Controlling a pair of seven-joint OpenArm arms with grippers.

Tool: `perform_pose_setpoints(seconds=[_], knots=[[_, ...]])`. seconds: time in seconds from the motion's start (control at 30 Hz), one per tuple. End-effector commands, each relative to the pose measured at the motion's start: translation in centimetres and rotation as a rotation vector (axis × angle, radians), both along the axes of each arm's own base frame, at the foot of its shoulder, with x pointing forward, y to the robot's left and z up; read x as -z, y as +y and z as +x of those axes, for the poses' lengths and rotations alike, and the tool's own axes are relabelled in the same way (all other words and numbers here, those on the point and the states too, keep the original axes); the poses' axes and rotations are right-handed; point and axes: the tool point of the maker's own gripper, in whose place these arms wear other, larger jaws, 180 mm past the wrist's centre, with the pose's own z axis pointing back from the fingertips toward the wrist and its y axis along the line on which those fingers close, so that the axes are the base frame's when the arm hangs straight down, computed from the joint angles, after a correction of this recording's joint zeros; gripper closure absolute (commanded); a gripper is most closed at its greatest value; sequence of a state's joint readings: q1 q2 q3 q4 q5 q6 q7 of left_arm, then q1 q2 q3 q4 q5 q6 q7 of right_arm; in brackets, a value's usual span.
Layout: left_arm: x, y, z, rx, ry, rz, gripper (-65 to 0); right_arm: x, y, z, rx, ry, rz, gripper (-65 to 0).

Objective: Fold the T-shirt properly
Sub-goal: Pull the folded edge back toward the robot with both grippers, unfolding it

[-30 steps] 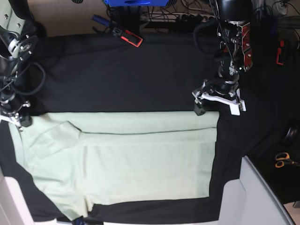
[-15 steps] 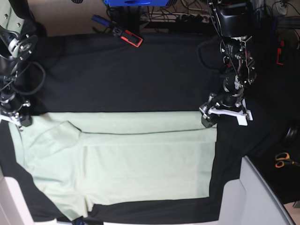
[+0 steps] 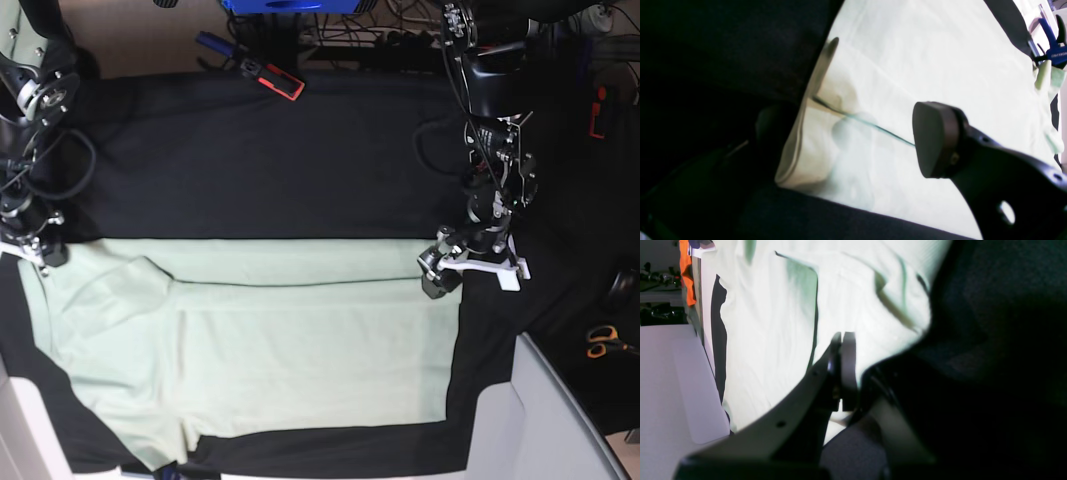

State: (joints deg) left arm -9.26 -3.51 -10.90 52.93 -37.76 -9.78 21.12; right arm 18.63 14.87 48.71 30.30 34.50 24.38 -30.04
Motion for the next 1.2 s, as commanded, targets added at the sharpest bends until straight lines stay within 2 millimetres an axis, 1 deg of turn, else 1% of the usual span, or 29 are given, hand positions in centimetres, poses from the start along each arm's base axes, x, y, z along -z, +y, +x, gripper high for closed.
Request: perform_pose_setpoints(seconds=[0.0, 0.03, 0.07, 0.1, 0.13, 0.2, 0.27, 0.33, 0.37, 0.5, 0.57, 0.67, 0.73, 0.8, 0.87, 0.93, 1.03, 1.1, 1.17], knots=[[0.7, -0.8, -0.4, 0.022, 0.051, -0.023, -53.7, -1.8, -1.3, 1.3, 0.012, -0.052, -0.027, -0.3], [0.8, -0.9, -0.5, 0.023, 0.053, -0.023, -51.9, -1.8, -1.3, 1.3, 0.012, -0.052, -0.027, -0.3], [0.8, -0.9, -0.6, 0.023, 0.055, -0.023, -48.4, -1.8, -1.3, 1.3, 0.012, -0.052, -0.027, -0.3], [0.9, -0.9, -0.7, 0.023, 0.057, -0.025, -43.3, -1.8, -1.3, 1.3, 0.012, -0.052, -0.027, -0.3], [1.0, -0.9, -0.8, 0.022, 0.059, -0.028, -37.5, -1.8, -1.3, 1.3, 0.012, -0.052, -0.027, -0.3], [1.1, -0.9, -0.9, 0.022, 0.063, -0.031, -21.5, -1.8, -1.3, 1.3, 0.012, -0.052, -0.027, -0.3], [1.3, -0.9, -1.1, 0.02, 0.067, -0.032, -8.4, -1.8, -1.3, 1.3, 0.012, -0.052, -0.027, -0.3], [1.6, -0.8, -1.6, 0.015, 0.077, -0.033, -1.7, -1.8, -1.3, 1.3, 0.012, -0.052, -0.027, -0.3], [1.7, -0.7, -1.8, 0.014, 0.08, -0.032, 0.0, -1.8, -1.3, 1.3, 0.012, -0.052, -0.027, -0.3], [1.8, -0.4, -2.0, 0.009, 0.083, -0.028, 0.0, -1.7, -1.3, 1.3, 0.012, -0.051, -0.027, -0.3], [2.3, -0.1, -3.0, 0.007, 0.1, -0.023, 0.0, -1.3, -1.3, 0.7, 0.012, -0.039, -0.028, -0.3], [2.1, 0.1, -3.5, 0.01, 0.093, -0.009, 0.0, -1.1, -1.3, 0.5, 0.012, -0.034, -0.028, -0.3], [1.8, 0.2, -4.0, 0.018, 0.085, 0.005, 0.0, -0.8, -1.5, -0.2, 0.012, -0.023, -0.034, -0.3], [1.5, 0.3, -4.5, 0.023, 0.078, 0.017, 0.0, -0.9, -1.7, -0.2, 0.012, -0.025, -0.041, -0.3], [1.3, 0.7, -5.1, 0.027, 0.078, 0.033, 0.0, -0.7, -2.1, -1.1, 0.012, -0.014, -0.057, -0.3], [1.2, 1.2, -5.6, 0.031, 0.08, 0.05, 0.0, -0.9, -2.6, -1.5, 0.013, -0.014, -0.08, -0.3], [1.4, 1.7, -6.6, 0.028, 0.09, 0.062, 0.0, -0.9, -2.8, -2.4, -0.013, 0.005, -0.092, -0.3], [1.0, 2.3, -6.9, 0.035, 0.085, 0.083, 0.0, -1.3, -2.9, -2.6, -0.027, 0.007, -0.101, -0.3], [0.7, 2.6, -7.5, 0.04, 0.083, 0.094, 0.0, -0.9, -3.0, -3.5, -0.036, 0.026, -0.101, -0.3]])
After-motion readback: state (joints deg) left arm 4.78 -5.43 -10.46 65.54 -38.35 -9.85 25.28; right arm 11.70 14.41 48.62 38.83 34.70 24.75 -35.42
